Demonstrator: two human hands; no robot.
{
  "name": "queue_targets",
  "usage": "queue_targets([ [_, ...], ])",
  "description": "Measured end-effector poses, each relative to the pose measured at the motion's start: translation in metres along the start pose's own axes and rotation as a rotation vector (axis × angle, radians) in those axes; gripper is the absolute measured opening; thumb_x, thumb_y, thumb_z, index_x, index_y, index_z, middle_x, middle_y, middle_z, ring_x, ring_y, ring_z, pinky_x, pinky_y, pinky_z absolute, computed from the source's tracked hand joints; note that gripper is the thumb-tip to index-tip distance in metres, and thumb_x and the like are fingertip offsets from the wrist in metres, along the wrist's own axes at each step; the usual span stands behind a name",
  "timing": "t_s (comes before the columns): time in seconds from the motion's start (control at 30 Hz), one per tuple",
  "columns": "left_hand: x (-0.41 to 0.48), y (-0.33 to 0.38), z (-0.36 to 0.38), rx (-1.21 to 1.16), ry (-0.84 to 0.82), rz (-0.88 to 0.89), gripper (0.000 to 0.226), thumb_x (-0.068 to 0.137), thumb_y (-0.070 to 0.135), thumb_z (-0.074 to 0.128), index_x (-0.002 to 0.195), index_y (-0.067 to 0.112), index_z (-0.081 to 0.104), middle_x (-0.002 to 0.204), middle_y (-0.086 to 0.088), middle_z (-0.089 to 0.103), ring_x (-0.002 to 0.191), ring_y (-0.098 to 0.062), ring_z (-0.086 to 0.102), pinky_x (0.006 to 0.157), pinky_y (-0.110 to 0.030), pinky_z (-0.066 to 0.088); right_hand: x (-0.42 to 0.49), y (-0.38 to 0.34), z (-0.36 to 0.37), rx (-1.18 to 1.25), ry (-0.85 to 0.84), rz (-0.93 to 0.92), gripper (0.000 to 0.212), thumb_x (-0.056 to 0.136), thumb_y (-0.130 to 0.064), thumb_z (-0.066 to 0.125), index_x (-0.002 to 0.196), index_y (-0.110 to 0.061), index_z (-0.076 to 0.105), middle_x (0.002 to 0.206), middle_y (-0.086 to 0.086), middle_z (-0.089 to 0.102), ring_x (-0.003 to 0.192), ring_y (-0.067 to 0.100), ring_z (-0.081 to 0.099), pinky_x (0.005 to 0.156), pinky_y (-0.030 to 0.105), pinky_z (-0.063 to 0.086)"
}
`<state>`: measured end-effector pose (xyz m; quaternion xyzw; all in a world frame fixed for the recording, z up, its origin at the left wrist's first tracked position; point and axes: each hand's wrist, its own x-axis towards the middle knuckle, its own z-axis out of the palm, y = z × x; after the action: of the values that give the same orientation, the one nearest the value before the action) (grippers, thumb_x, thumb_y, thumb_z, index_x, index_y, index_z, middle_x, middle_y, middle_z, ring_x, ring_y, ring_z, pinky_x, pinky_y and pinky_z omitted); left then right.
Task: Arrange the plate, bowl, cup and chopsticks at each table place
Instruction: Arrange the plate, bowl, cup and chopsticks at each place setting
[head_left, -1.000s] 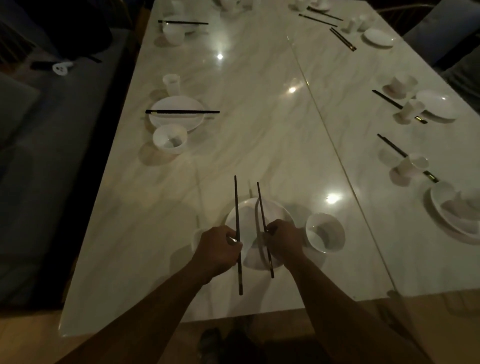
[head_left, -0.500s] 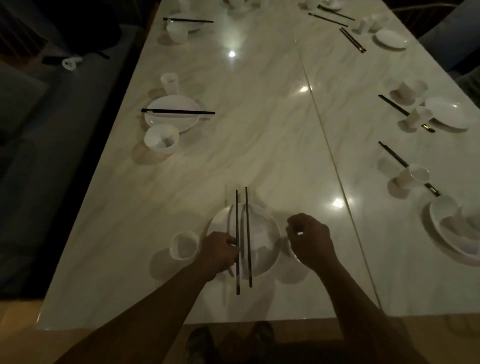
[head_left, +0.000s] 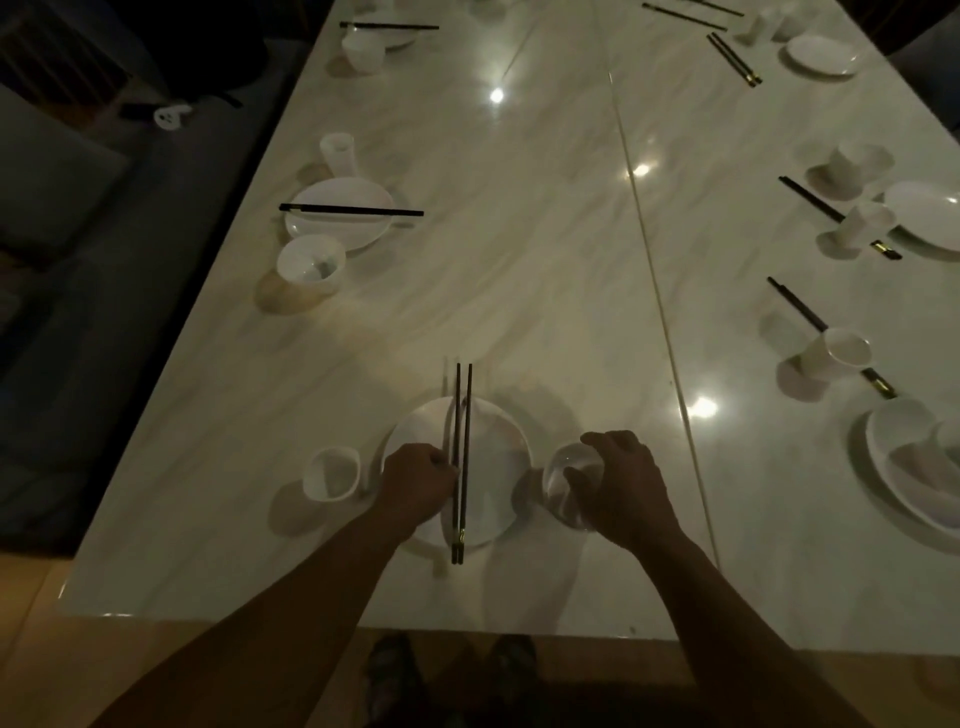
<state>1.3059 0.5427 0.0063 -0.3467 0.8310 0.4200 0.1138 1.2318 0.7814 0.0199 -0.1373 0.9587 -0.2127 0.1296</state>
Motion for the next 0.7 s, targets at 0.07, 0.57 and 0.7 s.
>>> queue_targets([
  [0.07, -0.002, 0.004, 0.003, 0.078, 0.058, 0.038, 0.032, 0.078, 0.032, 0.074, 0.102, 0.01, 0.072, 0.09, -0.004, 0.073, 0.085, -0.02, 0.067, 0.081, -0.031, 0.054, -0.003, 0.001, 0.0, -0.007, -0.034, -0.029, 0.067, 0.081, -0.051, 0.072, 0.137, -0.021, 0.051, 0.141, 0.009, 0.049, 0.122, 0.028, 0.052, 0.097, 0.04, 0.049],
  [0.57, -0.006, 0.009, 0.017, 0.185, 0.146, 0.086, 0.039, 0.071, 0.028, 0.081, 0.105, 0.013, 0.071, 0.093, -0.003, 0.074, 0.085, -0.018, 0.069, 0.078, -0.034, 0.058, -0.01, 0.02, -0.001, 0.033, -0.144, -0.136, 0.093, 0.069, -0.061, 0.076, 0.145, -0.025, 0.037, 0.15, 0.005, 0.036, 0.135, 0.027, 0.038, 0.101, 0.04, 0.046],
  [0.7, -0.003, 0.008, 0.016, 0.184, 0.16, 0.098, 0.04, 0.071, 0.029, 0.082, 0.106, 0.013, 0.07, 0.095, -0.004, 0.074, 0.089, -0.019, 0.069, 0.079, -0.033, 0.057, -0.006, 0.027, 0.005, 0.006, -0.151, -0.153, 0.092, 0.065, -0.077, 0.06, 0.14, -0.029, 0.04, 0.145, -0.001, 0.043, 0.132, 0.022, 0.04, 0.102, 0.036, 0.047],
])
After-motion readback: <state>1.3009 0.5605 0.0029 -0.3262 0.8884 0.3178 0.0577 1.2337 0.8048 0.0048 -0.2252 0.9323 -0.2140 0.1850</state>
